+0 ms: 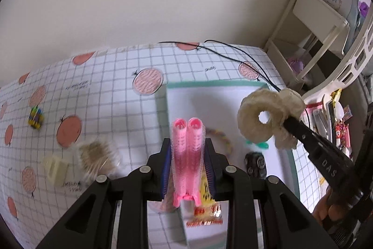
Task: Organize objects
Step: 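Carry the pink roller with left tool while right tool carries the scrunchie into the tray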
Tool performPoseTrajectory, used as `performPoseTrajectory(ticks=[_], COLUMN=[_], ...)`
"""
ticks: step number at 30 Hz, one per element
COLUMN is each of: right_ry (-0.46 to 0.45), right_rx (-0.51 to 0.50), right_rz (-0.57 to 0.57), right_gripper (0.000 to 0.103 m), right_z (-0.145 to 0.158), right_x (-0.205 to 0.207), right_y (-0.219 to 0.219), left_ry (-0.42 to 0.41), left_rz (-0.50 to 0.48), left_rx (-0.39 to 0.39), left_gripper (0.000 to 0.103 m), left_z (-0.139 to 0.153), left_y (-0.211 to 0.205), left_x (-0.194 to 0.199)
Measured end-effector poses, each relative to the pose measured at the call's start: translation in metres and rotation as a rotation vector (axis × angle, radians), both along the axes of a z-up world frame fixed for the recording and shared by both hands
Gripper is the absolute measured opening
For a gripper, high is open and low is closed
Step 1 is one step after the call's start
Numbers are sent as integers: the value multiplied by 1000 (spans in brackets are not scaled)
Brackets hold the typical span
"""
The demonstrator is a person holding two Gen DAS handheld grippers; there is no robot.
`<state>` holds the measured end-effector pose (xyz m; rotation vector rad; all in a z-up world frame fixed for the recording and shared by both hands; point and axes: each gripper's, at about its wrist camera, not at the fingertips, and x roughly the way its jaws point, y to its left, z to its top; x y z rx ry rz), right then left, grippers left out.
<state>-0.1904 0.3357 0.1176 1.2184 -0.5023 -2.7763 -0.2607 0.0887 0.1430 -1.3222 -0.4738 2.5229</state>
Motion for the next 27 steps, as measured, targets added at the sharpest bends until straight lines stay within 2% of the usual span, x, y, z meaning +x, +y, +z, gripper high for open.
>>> performPoseTrajectory(ticks=[5,12,21,27], right_ry=[-14,-30,-43,-63], right_rx=[5,28,71,66], right_rz=[-16,-18,-7,-11], right_gripper=[10,10,10,10], right_z=[-9,-22,-34,-46], right_x=[-10,-30,-50,-57], right_y=[8,9,4,6], left_ry=[34,36,35,29], left_rz=[15,15,19,22], left_rx=[24,35,27,20], left_gripper=[28,28,28,28], left_z=[-3,-15,-34,-42], left_y=[13,27,35,40], left_x=[-24,-56,-80,-91])
